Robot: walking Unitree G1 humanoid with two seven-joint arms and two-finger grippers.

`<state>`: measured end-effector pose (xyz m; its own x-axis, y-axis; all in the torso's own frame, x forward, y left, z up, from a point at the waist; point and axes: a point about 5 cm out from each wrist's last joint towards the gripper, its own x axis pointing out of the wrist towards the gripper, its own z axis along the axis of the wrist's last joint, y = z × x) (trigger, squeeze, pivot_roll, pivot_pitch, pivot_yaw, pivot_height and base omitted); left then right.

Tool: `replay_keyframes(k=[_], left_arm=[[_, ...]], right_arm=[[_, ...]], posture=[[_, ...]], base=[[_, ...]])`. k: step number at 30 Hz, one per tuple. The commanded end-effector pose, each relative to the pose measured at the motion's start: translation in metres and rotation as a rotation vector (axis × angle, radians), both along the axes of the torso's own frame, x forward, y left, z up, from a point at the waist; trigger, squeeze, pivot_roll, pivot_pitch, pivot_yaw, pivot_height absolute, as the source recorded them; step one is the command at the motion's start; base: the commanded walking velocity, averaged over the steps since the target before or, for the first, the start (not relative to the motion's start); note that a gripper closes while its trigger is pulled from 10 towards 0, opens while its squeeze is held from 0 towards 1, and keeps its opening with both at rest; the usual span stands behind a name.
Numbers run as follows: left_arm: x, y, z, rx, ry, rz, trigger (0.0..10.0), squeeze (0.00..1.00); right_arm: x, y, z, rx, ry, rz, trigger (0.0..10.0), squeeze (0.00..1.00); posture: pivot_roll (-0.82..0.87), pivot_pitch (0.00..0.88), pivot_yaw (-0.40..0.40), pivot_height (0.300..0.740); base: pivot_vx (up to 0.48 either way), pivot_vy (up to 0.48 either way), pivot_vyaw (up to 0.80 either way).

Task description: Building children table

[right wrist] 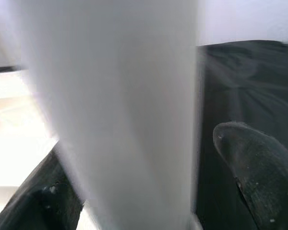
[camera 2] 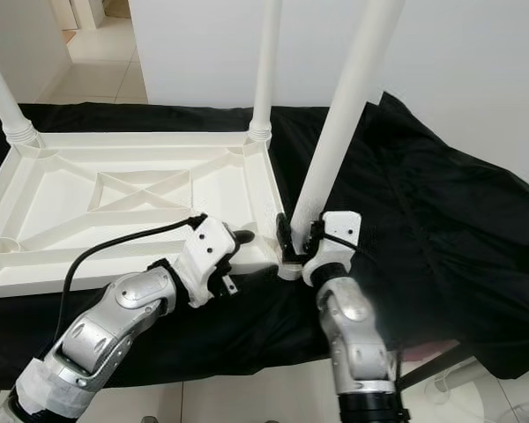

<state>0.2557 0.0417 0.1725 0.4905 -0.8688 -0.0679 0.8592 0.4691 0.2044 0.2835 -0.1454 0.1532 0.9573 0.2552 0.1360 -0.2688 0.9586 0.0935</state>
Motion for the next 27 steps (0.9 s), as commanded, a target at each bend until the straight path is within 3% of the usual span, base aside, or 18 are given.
replay_keyframes(k=[1,6,17,18,19,20,27], left_arm=[[0.0,-0.001,0.0,0.008,0.001,-0.01,10.0,0.0],[0.001,-0.001,0.001,0.006,-0.002,-0.01,10.0,0.0],[0.004,-0.003,0.003,0.004,-0.011,-0.013,10.0,0.0],[0.004,-0.003,0.003,0.004,-0.012,-0.012,10.0,0.0],[0.004,-0.003,0.003,0.004,-0.012,-0.012,10.0,0.0],[0.004,-0.003,0.003,0.002,-0.013,-0.011,10.0,0.0],[0.004,-0.004,0.004,-0.001,-0.015,-0.011,10.0,0.0]], right_arm=[[0.0,0.003,-0.001,0.006,0.006,0.038,10.0,0.0],[0.005,-0.007,-0.003,-0.113,-0.022,0.304,10.0,0.0],[0.027,-0.022,0.002,-0.201,-0.014,0.435,10.0,0.0],[0.028,-0.023,0.001,-0.214,-0.007,0.447,5.1,0.0],[0.028,-0.023,0.001,-0.214,-0.007,0.447,5.1,0.0],[0.028,-0.024,-0.001,-0.235,0.007,0.48,0.0,0.0],[0.029,-0.029,-0.007,-0.245,0.028,0.537,0.0,0.0]], posture=[[-0.06,0.095,-0.063,0.74],[-0.06,0.092,-0.059,0.74],[-0.06,0.085,-0.055,0.74],[-0.06,0.084,-0.055,0.74],[-0.06,0.084,-0.055,0.74],[-0.06,0.084,-0.056,0.74],[-0.06,0.083,-0.06,0.74]], base=[[0.0,0.0,0.0],[0.0,0.0,0.0],[0.0,0.0,0.0],[0.0,0.0,0.0],[0.0,0.0,0.0],[0.0,0.0,0.0],[0.0,0.0,0.0]])
